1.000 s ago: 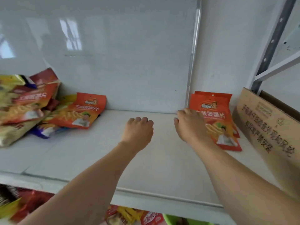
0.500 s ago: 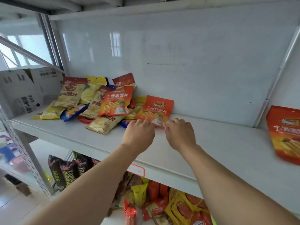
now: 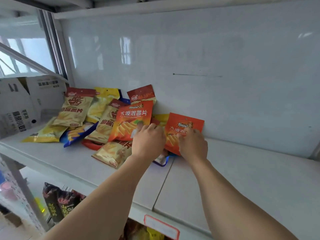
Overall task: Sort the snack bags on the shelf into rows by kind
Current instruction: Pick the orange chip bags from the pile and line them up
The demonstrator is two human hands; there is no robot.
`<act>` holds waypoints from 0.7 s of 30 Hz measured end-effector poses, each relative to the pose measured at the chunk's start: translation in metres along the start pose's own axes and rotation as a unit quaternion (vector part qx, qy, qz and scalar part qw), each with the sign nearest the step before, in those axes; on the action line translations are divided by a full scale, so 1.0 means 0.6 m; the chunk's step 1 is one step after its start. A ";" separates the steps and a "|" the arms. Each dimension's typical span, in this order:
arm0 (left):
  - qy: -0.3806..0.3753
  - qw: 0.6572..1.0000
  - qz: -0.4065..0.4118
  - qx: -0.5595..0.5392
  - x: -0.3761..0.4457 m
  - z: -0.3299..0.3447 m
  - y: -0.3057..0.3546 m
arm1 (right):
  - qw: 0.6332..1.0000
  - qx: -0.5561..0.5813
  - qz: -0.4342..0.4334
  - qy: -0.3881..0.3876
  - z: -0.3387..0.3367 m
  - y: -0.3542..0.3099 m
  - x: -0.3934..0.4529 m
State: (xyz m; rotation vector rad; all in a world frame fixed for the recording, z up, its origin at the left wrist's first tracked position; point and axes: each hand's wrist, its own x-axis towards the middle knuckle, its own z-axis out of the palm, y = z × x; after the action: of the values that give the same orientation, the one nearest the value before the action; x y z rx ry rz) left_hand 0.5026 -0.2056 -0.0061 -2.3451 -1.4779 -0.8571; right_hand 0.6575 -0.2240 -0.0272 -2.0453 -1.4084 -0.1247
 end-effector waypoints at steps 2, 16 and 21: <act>0.003 0.999 -0.029 -0.020 0.025 0.014 -0.010 | 0.998 0.007 0.062 -0.007 0.015 0.006 0.019; -0.004 0.977 -0.178 -0.117 0.119 0.058 -0.108 | 0.972 0.038 0.232 -0.004 0.064 0.002 0.056; -0.062 0.972 -0.180 -0.137 0.132 0.057 -0.159 | 0.971 0.077 0.222 0.032 0.074 -0.031 0.061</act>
State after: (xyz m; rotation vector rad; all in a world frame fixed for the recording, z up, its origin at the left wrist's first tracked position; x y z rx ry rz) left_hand 0.4556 -0.0861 0.0036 -2.3926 -1.9942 -1.0777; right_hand 0.6446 -0.1660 -0.0384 -2.1482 -0.8627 0.1048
